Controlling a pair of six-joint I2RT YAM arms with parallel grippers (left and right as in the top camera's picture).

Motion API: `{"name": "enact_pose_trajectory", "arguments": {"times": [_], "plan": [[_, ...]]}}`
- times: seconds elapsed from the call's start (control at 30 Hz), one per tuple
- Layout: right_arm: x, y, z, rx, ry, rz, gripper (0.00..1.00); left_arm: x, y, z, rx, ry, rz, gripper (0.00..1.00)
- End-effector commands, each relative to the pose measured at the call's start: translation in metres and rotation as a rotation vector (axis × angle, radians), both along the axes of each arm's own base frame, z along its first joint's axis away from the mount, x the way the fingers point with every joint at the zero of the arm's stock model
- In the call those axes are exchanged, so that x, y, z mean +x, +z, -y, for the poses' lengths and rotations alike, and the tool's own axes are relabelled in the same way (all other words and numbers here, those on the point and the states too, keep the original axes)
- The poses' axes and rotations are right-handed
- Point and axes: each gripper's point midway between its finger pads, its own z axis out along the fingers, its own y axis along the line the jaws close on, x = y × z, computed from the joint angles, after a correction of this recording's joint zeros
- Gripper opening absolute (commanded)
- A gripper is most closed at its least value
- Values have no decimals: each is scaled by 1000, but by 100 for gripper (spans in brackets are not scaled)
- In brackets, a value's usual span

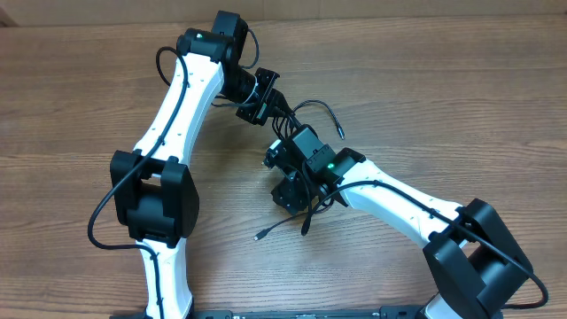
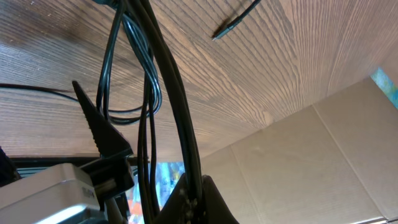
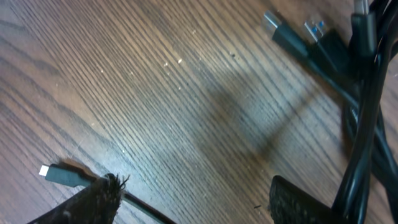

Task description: Untangle cables

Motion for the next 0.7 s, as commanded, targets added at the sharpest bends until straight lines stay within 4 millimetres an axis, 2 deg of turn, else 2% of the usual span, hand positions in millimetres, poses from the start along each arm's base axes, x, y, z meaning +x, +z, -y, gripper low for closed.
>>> {"name": "enact_pose_trajectory", "arguments": {"times": [0.0,0.13,0.27,0.4,0.6,0.67], "plan": [[2,38,-19,90,16,6,75,-1,24,5,-39,5,33,4],[-5,78,-24,134,43,19,73,0,24,5,-39,5,33,4],[-4,96,-18,135,38,69,73,0,24,5,-39,5,34,4],[5,90,-3,36,-6,130,74,0,24,5,-39,5,34,4],[16,75,10,-81,-44,187,75,0,24,5,-39,5,33,4],[18,68,12,-114,-48,200,79,-1,24,5,-39,5,33,4]]}}
